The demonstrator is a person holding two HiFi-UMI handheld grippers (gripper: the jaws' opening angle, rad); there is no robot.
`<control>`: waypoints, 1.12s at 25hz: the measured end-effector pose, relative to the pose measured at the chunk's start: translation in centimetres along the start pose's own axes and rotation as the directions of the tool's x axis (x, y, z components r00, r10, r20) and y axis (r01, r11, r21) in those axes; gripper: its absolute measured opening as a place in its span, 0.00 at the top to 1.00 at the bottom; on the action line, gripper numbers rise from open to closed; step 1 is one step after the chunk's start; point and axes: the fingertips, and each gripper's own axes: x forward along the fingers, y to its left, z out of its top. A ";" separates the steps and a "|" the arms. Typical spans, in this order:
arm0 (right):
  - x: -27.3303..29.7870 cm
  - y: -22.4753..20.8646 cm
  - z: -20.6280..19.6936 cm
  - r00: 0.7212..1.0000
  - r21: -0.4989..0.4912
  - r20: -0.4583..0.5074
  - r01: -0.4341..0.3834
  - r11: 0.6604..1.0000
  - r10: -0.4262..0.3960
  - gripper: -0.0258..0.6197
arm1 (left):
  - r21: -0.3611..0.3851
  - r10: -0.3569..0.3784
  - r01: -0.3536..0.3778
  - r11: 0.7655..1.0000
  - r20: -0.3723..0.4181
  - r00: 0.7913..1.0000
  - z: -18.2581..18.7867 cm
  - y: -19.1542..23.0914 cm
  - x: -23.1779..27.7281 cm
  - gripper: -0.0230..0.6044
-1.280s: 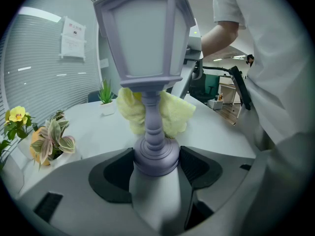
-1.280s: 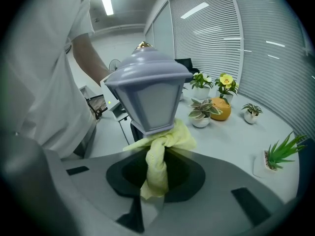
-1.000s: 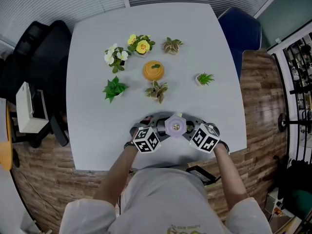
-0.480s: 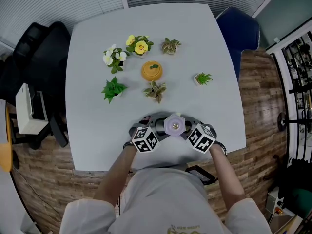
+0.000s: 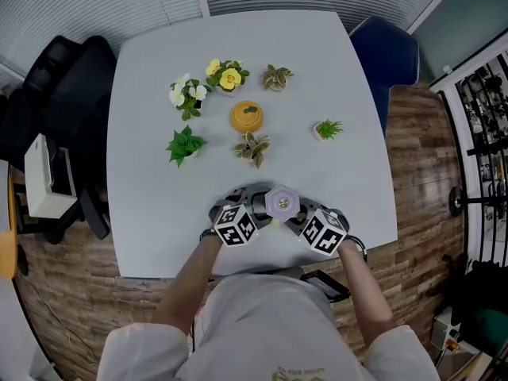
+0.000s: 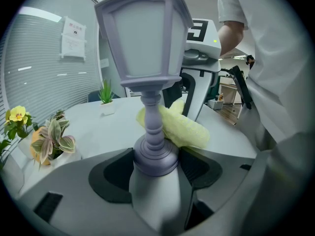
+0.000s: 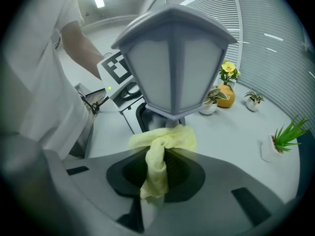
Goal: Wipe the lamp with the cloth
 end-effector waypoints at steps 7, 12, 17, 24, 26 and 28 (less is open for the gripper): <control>0.2 0.1 0.3 1.000 0.053 0.015 0.018 0.998 -0.019 0.86 | 0.002 0.002 -0.002 1.000 0.001 1.000 0.0 0.0 0.0 0.48; 0.1 0.3 0.6 1.000 0.081 0.015 0.024 0.996 -0.026 0.86 | 0.002 0.002 -0.002 1.000 -0.001 1.000 -0.1 0.0 0.0 0.48; -0.2 0.6 1.1 0.999 0.109 0.032 0.025 0.994 -0.029 0.86 | 0.001 0.001 -0.001 1.000 -0.002 1.000 -0.1 -0.1 -0.1 0.48; -0.9 0.4 1.6 0.993 0.179 0.105 0.040 0.983 -0.060 0.86 | 0.002 0.000 0.000 1.000 -0.001 1.000 -0.1 -0.1 0.0 0.48; -1.3 0.4 2.0 0.991 0.197 0.119 0.043 0.979 -0.068 0.86 | 0.002 0.000 0.000 1.000 -0.001 1.000 0.0 -0.1 -0.1 0.48; -1.7 0.4 2.3 0.989 0.207 0.131 0.048 0.977 -0.076 0.86 | 0.001 0.000 0.000 1.000 -0.002 1.000 0.0 -0.2 -0.1 0.48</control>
